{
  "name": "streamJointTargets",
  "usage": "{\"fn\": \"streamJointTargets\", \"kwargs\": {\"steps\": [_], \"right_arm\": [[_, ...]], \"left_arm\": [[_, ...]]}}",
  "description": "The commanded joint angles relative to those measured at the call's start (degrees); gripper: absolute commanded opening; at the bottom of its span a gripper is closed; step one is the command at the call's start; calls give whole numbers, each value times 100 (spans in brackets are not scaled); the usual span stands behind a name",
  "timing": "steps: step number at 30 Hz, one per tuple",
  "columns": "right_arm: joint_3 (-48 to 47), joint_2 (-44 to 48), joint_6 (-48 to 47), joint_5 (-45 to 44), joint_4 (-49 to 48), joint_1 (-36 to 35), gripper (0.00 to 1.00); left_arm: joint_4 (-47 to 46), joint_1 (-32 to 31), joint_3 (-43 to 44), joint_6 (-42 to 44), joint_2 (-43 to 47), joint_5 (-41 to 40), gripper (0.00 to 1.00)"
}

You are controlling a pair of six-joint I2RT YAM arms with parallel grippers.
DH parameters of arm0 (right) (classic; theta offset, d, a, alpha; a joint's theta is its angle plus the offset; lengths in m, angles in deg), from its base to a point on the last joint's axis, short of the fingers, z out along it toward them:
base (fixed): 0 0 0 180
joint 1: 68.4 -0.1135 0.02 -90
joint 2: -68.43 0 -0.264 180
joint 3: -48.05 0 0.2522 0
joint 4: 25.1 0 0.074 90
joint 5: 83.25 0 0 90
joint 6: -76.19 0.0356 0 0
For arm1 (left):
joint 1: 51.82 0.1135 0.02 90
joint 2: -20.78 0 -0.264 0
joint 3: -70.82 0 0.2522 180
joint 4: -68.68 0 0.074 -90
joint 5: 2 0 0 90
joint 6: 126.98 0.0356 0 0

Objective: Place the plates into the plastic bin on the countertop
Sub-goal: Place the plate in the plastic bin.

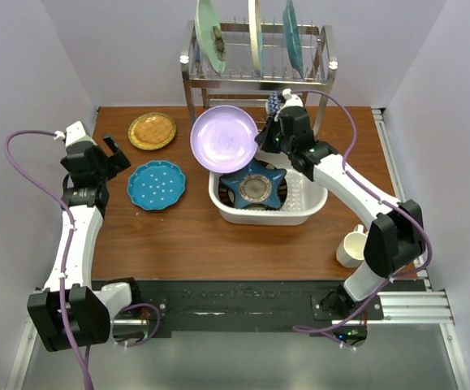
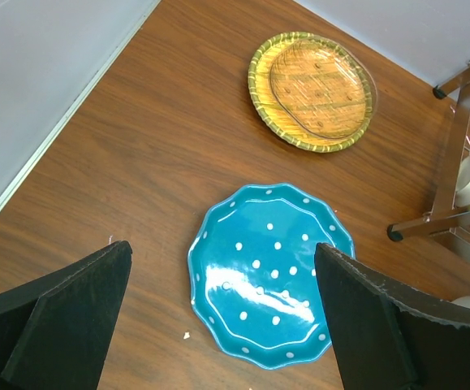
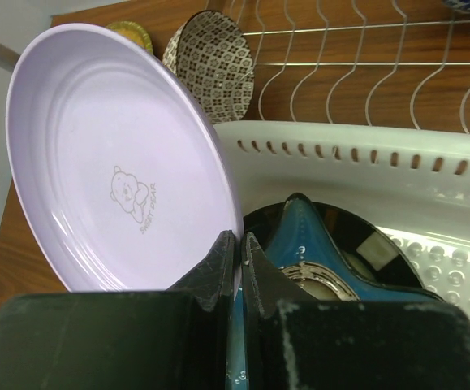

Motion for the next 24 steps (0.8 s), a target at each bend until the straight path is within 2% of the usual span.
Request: {"fn": "streamJointTargets", "kwargs": {"steps": [1,11,24], "right_arm": [[189,432,-71,-14,-121,126,0],[953,942,-106,-23,-42,346,0],[1499,1259,-203,4,90,460,0]], "left_arm": [[-101,24,90,-48,-84,-30,100],[-110,24,73,-39,-173,14,100],[-110,15,20,-39,-217,76,100]]}}
